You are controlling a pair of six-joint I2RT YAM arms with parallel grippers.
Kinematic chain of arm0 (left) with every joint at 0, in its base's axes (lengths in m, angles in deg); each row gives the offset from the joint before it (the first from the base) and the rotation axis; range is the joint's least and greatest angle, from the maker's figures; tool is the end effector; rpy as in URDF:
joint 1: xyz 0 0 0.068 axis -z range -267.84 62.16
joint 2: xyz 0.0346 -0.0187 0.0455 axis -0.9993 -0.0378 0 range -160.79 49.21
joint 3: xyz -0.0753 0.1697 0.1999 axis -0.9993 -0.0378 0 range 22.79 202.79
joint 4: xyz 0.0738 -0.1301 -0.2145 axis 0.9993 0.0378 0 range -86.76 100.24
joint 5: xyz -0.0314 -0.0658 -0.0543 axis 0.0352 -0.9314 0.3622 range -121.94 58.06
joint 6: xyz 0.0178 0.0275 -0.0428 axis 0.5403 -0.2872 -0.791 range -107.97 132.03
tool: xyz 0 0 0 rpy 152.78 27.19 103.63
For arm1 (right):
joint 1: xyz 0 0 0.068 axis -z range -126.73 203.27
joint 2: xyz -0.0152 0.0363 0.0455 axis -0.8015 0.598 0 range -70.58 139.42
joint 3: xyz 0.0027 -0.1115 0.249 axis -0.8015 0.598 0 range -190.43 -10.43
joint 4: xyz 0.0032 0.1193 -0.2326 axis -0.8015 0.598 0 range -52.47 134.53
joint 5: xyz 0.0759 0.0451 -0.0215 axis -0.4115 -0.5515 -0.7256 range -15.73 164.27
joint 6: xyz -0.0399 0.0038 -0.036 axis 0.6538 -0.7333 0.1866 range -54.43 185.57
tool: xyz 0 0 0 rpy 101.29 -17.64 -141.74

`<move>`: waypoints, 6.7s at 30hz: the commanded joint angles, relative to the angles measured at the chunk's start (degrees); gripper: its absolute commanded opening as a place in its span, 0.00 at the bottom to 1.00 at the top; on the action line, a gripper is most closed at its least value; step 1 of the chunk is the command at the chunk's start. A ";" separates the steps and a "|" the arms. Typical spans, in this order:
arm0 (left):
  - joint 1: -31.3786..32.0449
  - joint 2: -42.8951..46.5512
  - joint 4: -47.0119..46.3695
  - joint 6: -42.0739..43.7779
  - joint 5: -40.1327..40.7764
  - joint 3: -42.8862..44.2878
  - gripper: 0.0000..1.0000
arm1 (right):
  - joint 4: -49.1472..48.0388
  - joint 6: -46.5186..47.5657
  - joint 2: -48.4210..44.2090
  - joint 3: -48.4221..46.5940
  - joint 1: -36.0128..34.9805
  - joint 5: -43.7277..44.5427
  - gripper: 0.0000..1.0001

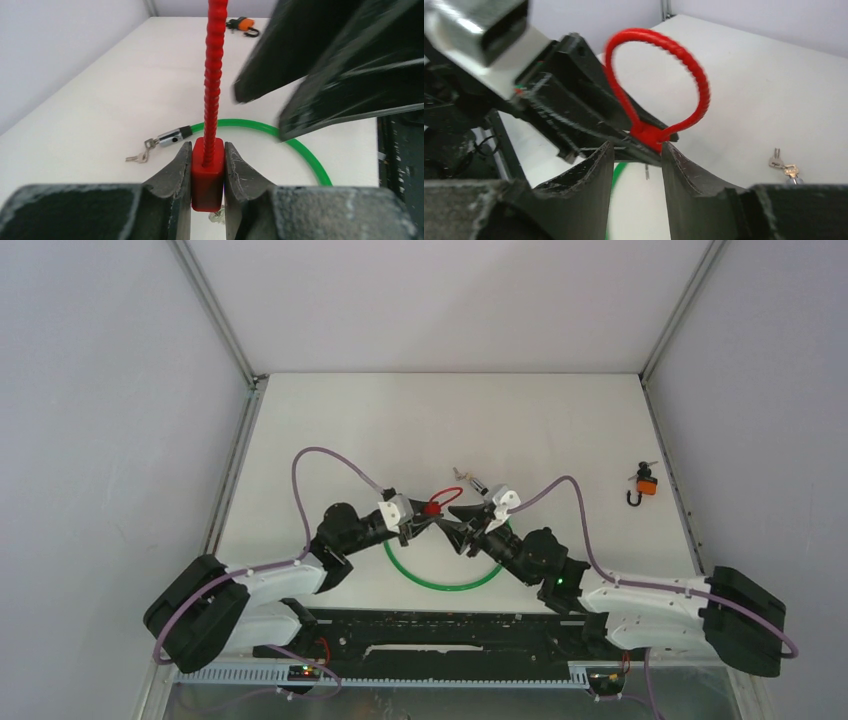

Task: Lock with the key
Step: Lock the lock.

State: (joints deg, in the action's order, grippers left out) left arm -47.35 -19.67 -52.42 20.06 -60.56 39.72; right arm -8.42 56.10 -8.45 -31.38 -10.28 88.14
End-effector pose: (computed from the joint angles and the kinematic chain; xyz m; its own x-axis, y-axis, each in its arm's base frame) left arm 0.1625 -0.1611 0.2106 0.1792 0.0085 -0.9838 0.9174 0.3597 0.1702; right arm 0.1095 0.2009 0.2398 -0.0891 0.1798 -0.9797 -0.7585 0.6252 0.1837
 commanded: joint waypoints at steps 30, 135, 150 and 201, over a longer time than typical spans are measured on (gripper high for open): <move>-4.28 -10.80 -35.48 -37.18 37.23 -5.14 0.02 | -22.22 3.28 14.85 0.83 17.94 -17.12 0.58; -7.47 -25.70 -35.66 -63.84 5.11 9.52 0.00 | -41.12 -33.70 34.42 -7.00 31.53 -51.84 0.28; -6.82 -25.97 -35.66 -63.38 3.52 10.20 0.00 | -41.20 -34.48 33.78 -7.00 32.20 -52.80 0.40; -5.33 -25.33 -35.66 -60.93 1.43 10.66 0.00 | -41.07 -36.16 35.70 -7.61 33.69 -52.42 0.35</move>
State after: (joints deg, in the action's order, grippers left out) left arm -53.82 -45.61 -82.50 -41.88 -56.36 47.98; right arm -47.13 18.64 26.69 -36.87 23.69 34.35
